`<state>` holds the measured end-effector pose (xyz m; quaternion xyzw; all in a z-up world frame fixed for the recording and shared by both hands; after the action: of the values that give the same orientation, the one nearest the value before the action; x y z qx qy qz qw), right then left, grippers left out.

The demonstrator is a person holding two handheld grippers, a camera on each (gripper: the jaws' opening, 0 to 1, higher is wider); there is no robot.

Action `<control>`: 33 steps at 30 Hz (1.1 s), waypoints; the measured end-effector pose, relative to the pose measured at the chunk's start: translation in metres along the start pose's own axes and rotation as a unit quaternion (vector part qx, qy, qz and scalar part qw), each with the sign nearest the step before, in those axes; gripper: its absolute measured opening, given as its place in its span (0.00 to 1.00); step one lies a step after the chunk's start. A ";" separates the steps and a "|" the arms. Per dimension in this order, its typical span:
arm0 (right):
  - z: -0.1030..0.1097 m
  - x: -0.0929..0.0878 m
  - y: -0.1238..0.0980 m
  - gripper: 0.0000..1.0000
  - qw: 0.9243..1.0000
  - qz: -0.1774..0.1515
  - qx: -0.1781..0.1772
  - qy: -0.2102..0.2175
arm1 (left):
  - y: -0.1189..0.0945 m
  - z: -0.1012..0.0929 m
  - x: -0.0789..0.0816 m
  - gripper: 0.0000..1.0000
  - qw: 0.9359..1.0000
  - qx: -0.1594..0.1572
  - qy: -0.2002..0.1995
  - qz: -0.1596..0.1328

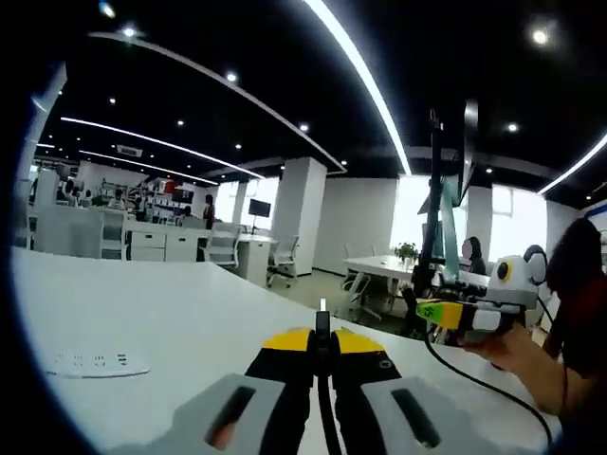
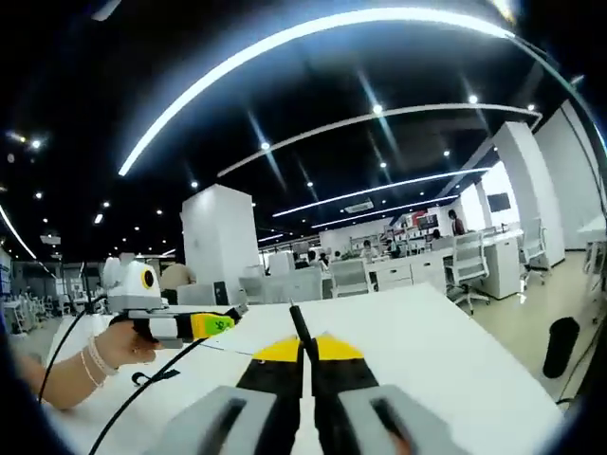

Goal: Find the charging cable on the desk, coil it up and secure with Velcro.

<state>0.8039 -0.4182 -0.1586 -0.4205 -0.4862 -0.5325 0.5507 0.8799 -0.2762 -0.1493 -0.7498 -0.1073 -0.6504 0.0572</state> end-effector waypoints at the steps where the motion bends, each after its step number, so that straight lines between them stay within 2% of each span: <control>1: 0.001 0.002 0.000 0.04 1.000 -0.004 -0.001 0.001 | -0.005 -0.001 0.003 0.08 1.000 -0.003 0.001 -0.001; 4: 0.006 0.004 -0.001 0.04 1.000 -0.009 0.009 0.014 | -0.021 0.002 0.007 0.08 1.000 -0.003 0.002 0.005; 10: 0.017 0.008 -0.004 0.01 0.999 -0.021 0.016 0.022 | -0.084 0.020 0.011 0.08 1.000 0.014 0.009 0.023; 11: 0.020 0.007 -0.002 0.01 0.999 -0.019 0.020 0.030 | -0.097 0.025 0.014 0.08 1.000 0.022 0.004 0.014; 12: 0.023 0.006 0.000 0.01 0.999 -0.020 0.019 0.030 | -0.108 0.026 0.019 0.08 1.000 0.022 -0.003 -0.007; 13: 0.025 0.002 0.003 0.01 1.000 -0.014 0.015 0.022 | -0.118 0.029 0.020 0.08 0.999 0.023 -0.023 -0.015; 14: 0.024 -0.007 0.009 0.01 1.000 0.003 0.005 0.007 | -0.128 0.033 0.017 0.08 0.999 0.029 -0.032 -0.009; 15: 0.025 -0.022 0.015 0.01 1.000 0.028 0.000 -0.013 | -0.141 0.040 0.010 0.08 0.998 0.049 -0.019 0.016; 16: 0.023 -0.028 0.019 0.01 0.999 0.036 -0.005 -0.017 | -0.146 0.042 0.008 0.08 0.998 0.060 -0.011 0.020; 17: 0.023 -0.034 0.022 0.01 0.999 0.043 -0.005 -0.020 | -0.153 0.041 0.007 0.08 0.998 0.059 -0.010 0.016; 19: 0.024 -0.040 0.025 0.01 0.998 0.044 0.009 -0.033 | -0.163 0.038 0.008 0.08 0.998 0.059 -0.035 -0.007; 20: 0.025 -0.043 0.028 0.02 0.996 0.027 0.020 -0.083 | -0.171 0.040 0.007 0.08 0.998 0.058 -0.036 -0.006; 21: 0.027 -0.047 0.030 0.02 0.994 0.018 0.029 -0.108 | -0.175 0.042 0.007 0.08 0.997 0.063 -0.036 -0.006; 22: 0.030 -0.058 0.033 0.02 0.992 0.039 0.042 -0.117 | -0.178 0.044 0.005 0.08 0.997 0.071 -0.034 -0.003; 24: 0.048 -0.087 0.037 0.05 0.975 0.086 0.104 -0.175 | -0.180 0.045 -0.001 0.08 0.997 0.073 -0.031 0.008; 25: 0.049 -0.096 0.042 0.11 0.972 0.099 0.095 -0.190 | -0.180 0.045 -0.003 0.08 0.997 0.073 -0.031 0.010; 26: 0.051 -0.102 0.047 0.17 0.968 0.104 0.101 -0.204 | -0.179 0.045 -0.005 0.08 0.997 0.072 -0.031 0.011; 27: 0.054 -0.116 0.054 0.19 0.957 0.129 0.112 -0.234 | -0.177 0.044 -0.006 0.08 0.997 0.072 -0.033 0.012; 29: 0.054 -0.134 0.068 0.16 0.949 0.170 0.115 -0.240 | -0.174 0.042 -0.008 0.08 0.997 0.070 -0.029 0.017; 30: 0.054 -0.143 0.074 0.16 0.941 0.193 0.122 -0.250 | -0.172 0.041 -0.009 0.08 0.997 0.069 -0.026 0.019; 32: 0.054 -0.157 0.085 0.17 0.931 0.223 0.125 -0.261 | -0.172 0.040 -0.009 0.08 0.997 0.066 -0.025 0.021; 33: 0.054 -0.160 0.088 0.18 0.929 0.228 0.122 -0.265 | -0.171 0.039 -0.008 0.08 0.997 0.064 -0.027 0.018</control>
<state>0.8930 -0.3302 -0.3020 -0.5750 -0.5668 -0.1983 0.5556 0.8766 -0.1018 -0.1723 -0.7635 -0.1369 -0.6208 0.1139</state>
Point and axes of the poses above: the point that each gripper's makers call its tool centre point, and the gripper's own axes: y roughly forward along the fingers, z roughly to its left, x roughly out of its top, the point moved 2 cm from there along -y, roughly backward along the fingers, and after that the axes turned 13 degrees about -x, right-handed, at the moved point
